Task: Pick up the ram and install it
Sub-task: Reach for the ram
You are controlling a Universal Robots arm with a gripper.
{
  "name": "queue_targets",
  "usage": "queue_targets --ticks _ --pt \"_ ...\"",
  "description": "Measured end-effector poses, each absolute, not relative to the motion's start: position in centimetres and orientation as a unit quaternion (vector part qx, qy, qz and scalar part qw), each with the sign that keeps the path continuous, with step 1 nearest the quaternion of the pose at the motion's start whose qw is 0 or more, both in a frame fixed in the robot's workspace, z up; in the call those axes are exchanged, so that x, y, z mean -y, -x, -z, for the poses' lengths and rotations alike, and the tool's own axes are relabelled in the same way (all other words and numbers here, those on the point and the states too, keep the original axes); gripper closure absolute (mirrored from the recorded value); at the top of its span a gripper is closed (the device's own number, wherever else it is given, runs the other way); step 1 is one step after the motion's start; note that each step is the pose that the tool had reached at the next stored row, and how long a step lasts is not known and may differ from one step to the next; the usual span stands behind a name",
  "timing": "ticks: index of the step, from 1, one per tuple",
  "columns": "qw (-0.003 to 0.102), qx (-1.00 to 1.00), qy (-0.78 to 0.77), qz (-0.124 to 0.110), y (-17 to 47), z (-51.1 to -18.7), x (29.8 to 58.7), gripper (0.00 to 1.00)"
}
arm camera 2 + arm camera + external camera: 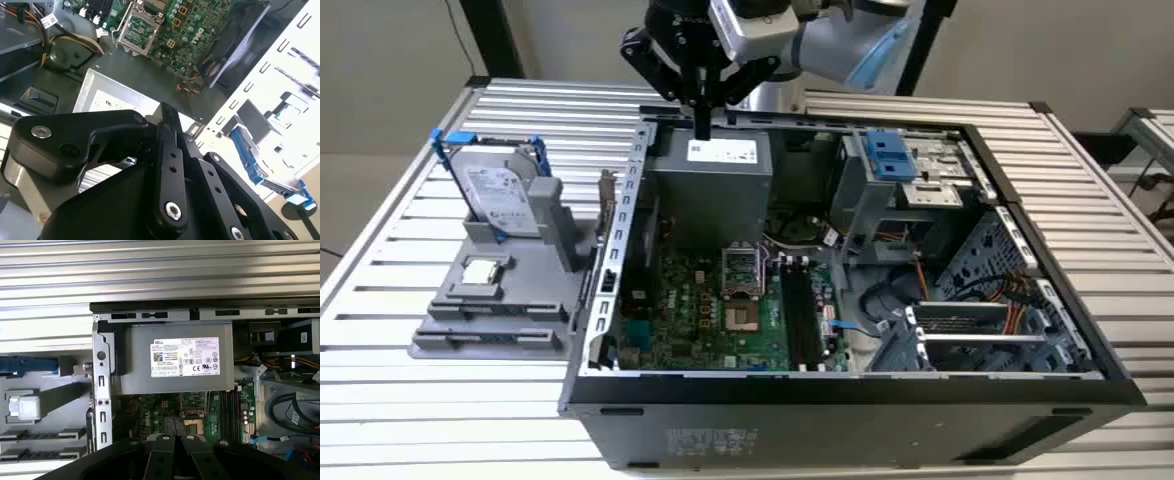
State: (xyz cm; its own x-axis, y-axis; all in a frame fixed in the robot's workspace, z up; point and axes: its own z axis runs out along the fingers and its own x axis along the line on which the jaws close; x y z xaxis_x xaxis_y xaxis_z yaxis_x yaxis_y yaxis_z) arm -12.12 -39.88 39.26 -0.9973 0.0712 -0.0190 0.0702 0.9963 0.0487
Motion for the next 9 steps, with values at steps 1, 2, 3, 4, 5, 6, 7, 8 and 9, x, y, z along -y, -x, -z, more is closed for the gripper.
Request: queue_targets --ticks 1,2,3,4,5,6,7,8,9 --pt "0.010 -0.999 -0.035 -0.024 12.12 -39.26 39.88 1.00" --pt "0.010 -0.999 -0.035 -0.024 12.12 -39.26 39.88 1.00" --pt "0.010 -0.999 -0.035 -0.024 12.12 -39.26 39.88 1.00" --pt "0.010 -0.999 -0.035 -0.024 12.12 -39.26 39.88 1.00" --pt "0.010 -0.999 -0.035 -0.024 12.13 -39.26 39.88 1.00" --pt "0.010 -0.999 -0.035 -0.024 12.17 -39.26 39.87 1.00" --pt "0.010 -0.999 -0.035 -0.024 12.21 -39.26 39.88 1.00" --pt "0.010 -0.999 -0.035 -0.024 12.26 -39.26 39.88 1.00" --pt "0.010 -0.999 -0.035 -0.024 12.31 -39.26 39.88 1.00"
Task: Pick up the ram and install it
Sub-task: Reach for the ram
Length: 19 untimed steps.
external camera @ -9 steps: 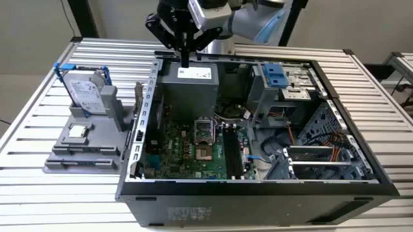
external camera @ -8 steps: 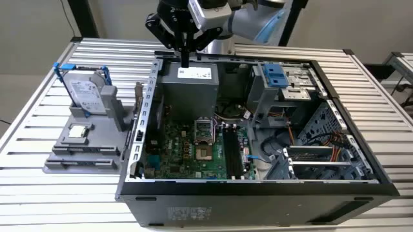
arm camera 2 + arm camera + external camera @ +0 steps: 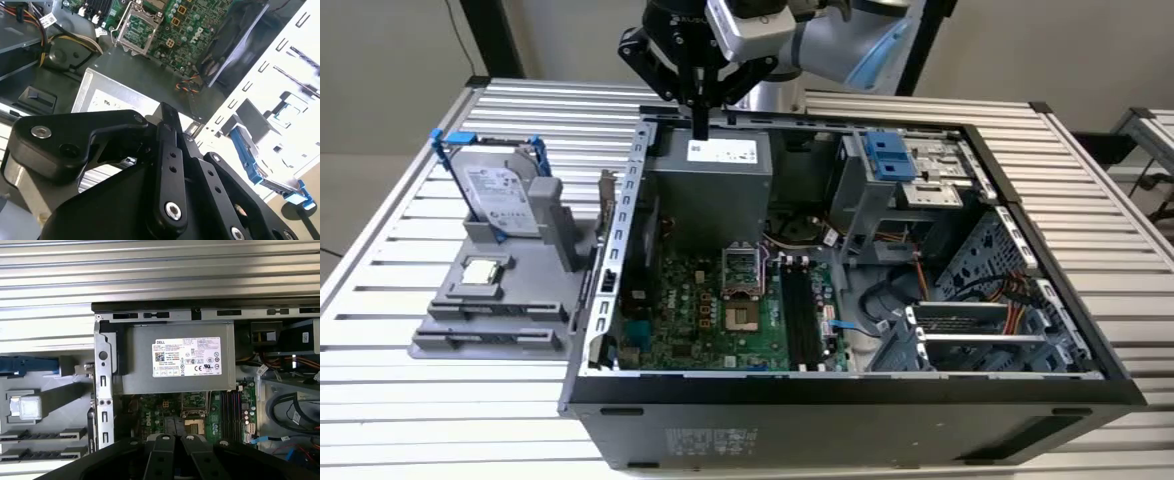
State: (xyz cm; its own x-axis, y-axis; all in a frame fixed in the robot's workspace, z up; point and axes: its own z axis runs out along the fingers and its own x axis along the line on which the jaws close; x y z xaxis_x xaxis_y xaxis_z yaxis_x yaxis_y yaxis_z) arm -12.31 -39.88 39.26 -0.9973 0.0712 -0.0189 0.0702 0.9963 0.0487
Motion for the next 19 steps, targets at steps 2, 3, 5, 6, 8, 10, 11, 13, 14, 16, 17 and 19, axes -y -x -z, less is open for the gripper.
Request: queue_targets --ticks 2,3,5,6,8,10,11,13,14,16,17,19 --pt "0.010 -0.999 -0.035 -0.024 12.31 -39.26 39.88 1.00" --pt "0.010 -0.999 -0.035 -0.024 12.32 -39.26 39.88 1.00" --pt "0.010 -0.999 -0.035 -0.024 12.33 -39.26 39.88 1.00" --pt "0.010 -0.999 -0.035 -0.024 12.35 -39.26 39.88 1.00" --pt "0.010 -0.999 -0.035 -0.024 12.42 -39.26 39.88 1.00" --pt "0.010 -0.999 -0.035 -0.024 12.51 -39.26 39.88 1.00" --pt "0.010 -0.999 -0.035 -0.024 12.56 -39.26 39.88 1.00" --pt "0.010 -0.999 -0.035 -0.024 12.61 -39.26 39.88 1.00" --pt "0.010 -0.999 -0.035 -0.024 12.62 -39.26 39.88 1.00" --pt "0.010 -0.999 -0.035 -0.024 12.71 -39.26 39.88 1.00" --pt "0.010 -0.999 -0.035 -0.024 12.77 -39.26 39.88 1.00" --pt "0.010 -0.999 -0.035 -0.024 12.87 -39.26 39.88 1.00"
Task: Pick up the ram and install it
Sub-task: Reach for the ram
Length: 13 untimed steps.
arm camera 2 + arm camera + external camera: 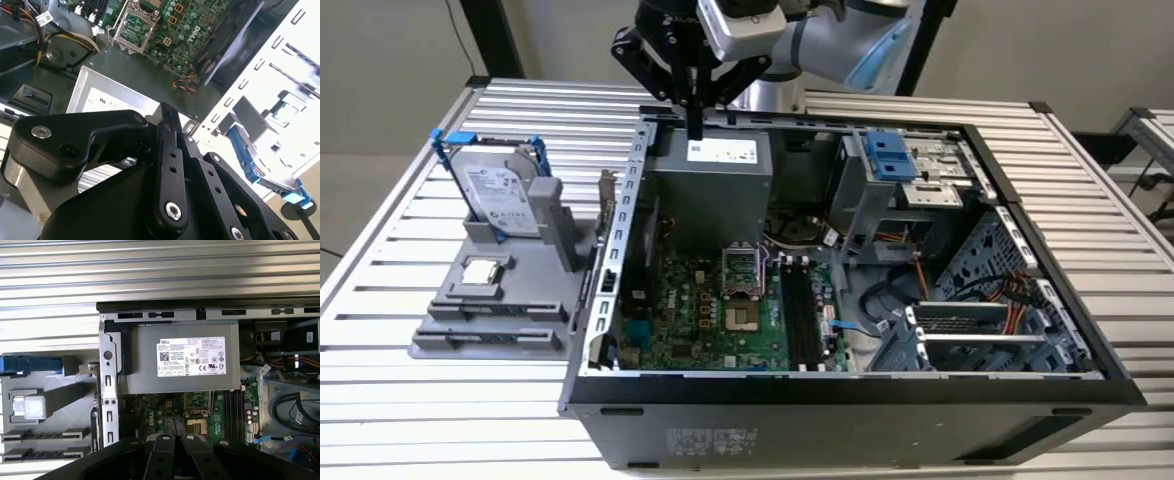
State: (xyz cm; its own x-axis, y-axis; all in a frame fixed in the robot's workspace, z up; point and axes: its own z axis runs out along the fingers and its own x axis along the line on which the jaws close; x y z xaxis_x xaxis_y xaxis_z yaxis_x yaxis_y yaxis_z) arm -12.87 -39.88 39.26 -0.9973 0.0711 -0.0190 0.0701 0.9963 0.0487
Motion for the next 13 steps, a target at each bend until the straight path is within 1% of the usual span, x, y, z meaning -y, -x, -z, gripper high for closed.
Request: queue_targets --ticks 13 --pt "0.010 -0.999 -0.035 -0.024 13.48 -39.26 39.87 1.00"
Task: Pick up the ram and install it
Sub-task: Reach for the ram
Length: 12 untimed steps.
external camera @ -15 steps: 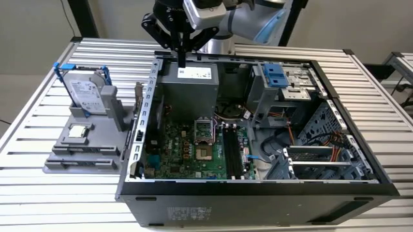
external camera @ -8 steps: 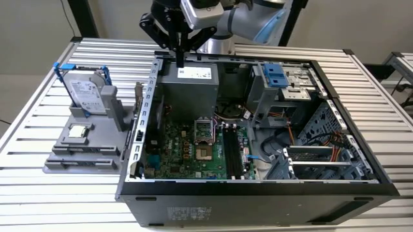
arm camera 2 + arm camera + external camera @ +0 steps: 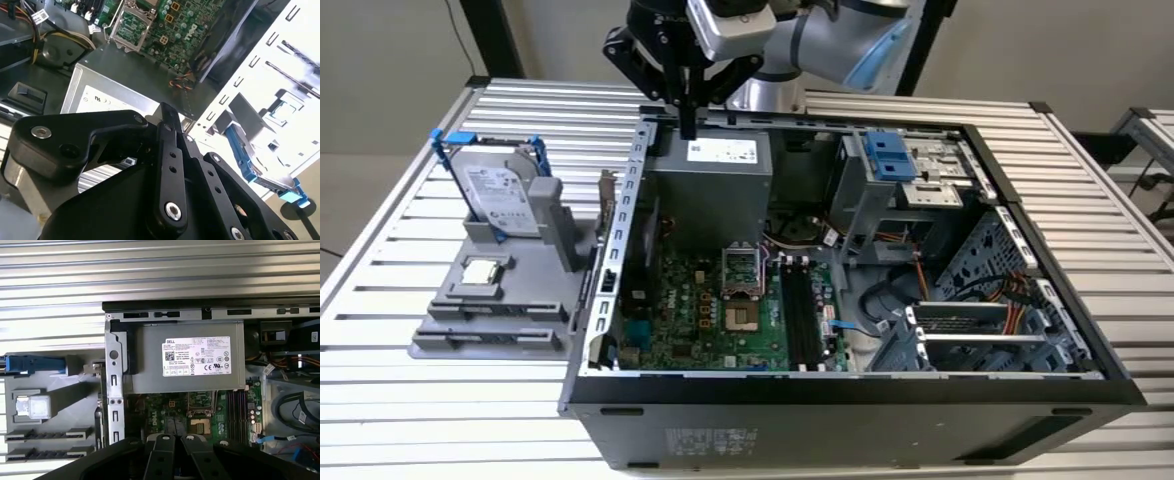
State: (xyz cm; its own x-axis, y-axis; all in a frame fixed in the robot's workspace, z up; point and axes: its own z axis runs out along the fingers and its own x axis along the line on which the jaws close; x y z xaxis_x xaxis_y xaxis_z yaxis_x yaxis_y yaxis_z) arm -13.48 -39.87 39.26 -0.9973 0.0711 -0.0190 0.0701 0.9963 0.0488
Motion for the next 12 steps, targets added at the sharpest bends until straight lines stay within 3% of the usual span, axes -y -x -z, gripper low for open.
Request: queue_targets --ticks 12 --pt "0.010 -0.999 -0.035 -0.024 13.92 -39.26 39.88 1.00"
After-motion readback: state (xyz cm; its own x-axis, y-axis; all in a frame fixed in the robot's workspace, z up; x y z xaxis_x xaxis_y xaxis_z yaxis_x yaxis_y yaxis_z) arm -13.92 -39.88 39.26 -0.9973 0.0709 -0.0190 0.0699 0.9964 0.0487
